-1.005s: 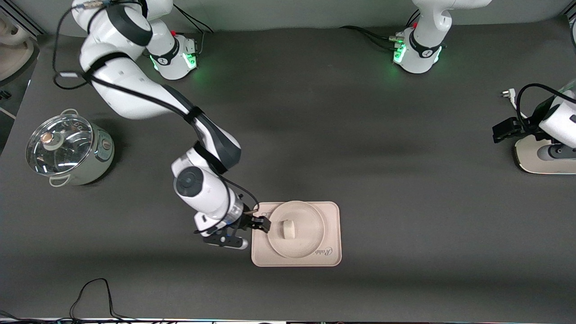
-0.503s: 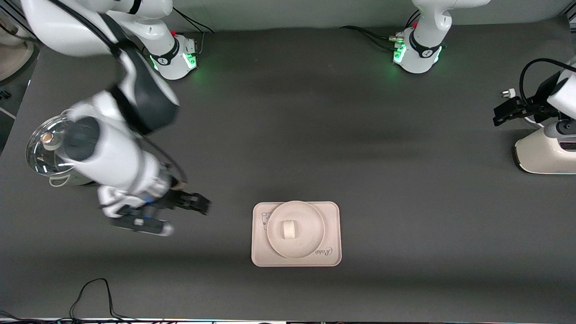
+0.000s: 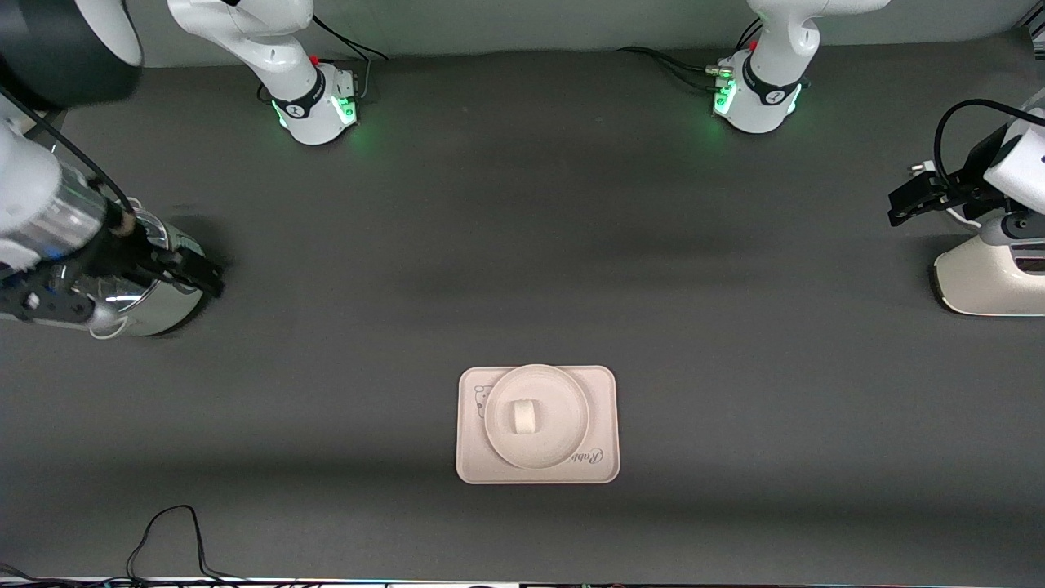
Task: Place bun in plate and plate on tray
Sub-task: 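Release the plate and raise the right gripper away from the tray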
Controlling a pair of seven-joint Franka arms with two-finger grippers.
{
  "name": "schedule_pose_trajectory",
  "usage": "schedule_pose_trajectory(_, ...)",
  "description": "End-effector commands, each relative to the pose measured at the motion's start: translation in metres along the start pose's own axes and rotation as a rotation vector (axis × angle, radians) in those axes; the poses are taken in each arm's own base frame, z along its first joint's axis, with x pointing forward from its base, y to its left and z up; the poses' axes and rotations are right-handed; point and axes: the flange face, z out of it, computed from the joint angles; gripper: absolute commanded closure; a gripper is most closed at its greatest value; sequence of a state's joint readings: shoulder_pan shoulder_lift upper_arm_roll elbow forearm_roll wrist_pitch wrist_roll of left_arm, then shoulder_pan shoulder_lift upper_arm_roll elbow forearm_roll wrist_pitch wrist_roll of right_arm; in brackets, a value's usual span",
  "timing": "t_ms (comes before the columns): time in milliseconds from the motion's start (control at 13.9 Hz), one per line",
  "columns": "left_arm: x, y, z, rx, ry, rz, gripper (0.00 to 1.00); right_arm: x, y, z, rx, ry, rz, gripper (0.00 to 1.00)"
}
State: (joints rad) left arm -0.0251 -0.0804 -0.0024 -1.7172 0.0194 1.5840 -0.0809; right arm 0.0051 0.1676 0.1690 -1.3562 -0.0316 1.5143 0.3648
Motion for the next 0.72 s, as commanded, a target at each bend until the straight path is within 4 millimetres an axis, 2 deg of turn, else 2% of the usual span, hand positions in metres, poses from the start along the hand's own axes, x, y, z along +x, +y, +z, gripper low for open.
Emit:
schedule_pose_trajectory(0, -0.003, 0.009, -0.008, 0.01, 0.014, -0.005, 0.0, -0.04, 0.043, 0.016, 0.04, -0.018, -0.032, 0.0)
schedule_pose_trajectory(144, -0.003, 0.007, -0.013, 0.016, 0.026, -0.007, 0.0, -0.052, 0.067, 0.022, 0.043, -0.035, -0.031, 0.0)
schedule_pose_trajectory(215, -0.003, 0.008, -0.013, 0.015, 0.026, -0.004, 0.0, -0.054, 0.072, 0.021, 0.044, -0.034, -0.063, 0.0)
schedule_pose_trajectory(646, -0.002, 0.008, -0.015, 0.014, 0.029, -0.008, 0.0, -0.056, 0.075, 0.029, 0.043, -0.054, -0.12, 0.0)
